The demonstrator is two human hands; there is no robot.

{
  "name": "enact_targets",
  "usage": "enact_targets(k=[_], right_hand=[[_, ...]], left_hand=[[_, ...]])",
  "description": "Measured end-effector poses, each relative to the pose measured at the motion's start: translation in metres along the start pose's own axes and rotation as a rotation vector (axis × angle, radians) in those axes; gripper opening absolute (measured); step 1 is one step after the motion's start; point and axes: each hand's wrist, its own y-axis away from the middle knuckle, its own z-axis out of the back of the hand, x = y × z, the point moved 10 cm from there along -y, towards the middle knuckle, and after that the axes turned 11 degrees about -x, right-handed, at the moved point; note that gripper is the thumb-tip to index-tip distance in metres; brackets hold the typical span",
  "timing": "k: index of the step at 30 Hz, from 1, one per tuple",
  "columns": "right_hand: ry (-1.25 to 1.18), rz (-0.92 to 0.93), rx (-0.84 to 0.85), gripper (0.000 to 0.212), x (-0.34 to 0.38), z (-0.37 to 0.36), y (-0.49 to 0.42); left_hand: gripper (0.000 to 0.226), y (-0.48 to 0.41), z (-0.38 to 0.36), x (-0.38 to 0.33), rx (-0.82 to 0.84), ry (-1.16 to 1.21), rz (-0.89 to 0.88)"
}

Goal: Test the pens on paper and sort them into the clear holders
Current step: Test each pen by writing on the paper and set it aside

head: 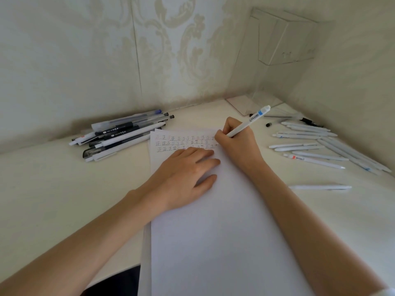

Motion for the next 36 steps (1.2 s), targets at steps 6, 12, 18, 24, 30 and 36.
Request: enact_targets(k=[6,12,18,24,30,36], right_hand=[[-0.002,-0.016,0.006,0.032,0.000,-0.001,0.000],[0.005,-0.013,0.008,0.030,0.000,-0.001,0.000],[0.021,-0.013,0.034,0.029,-0.001,-0.003,0.002],[0.003,-0.036,0.009,0.032,-0.002,0.001,0.001],[-0.018,0.053,-0.053,0.035,0.012,0.011,0.008],[0.366,0.560,-0.071,0.011,0.057,0.006,0.029]], left_hand=[[0.050,0.000,0.001,-0.001,-0.009,0.000,-0.006],[0.049,0.001,0.002,-0.002,-0.021,0.003,-0.014],[0.048,0.001,0.002,-0.002,-0.033,0.022,-0.014],[0.048,0.001,0.003,-0.001,-0.067,0.035,-0.031],[0.035,0.001,0.031,0.008,-0.224,0.351,0.131],[0.050,0.002,0.038,-0.019,-0.144,0.717,0.037]])
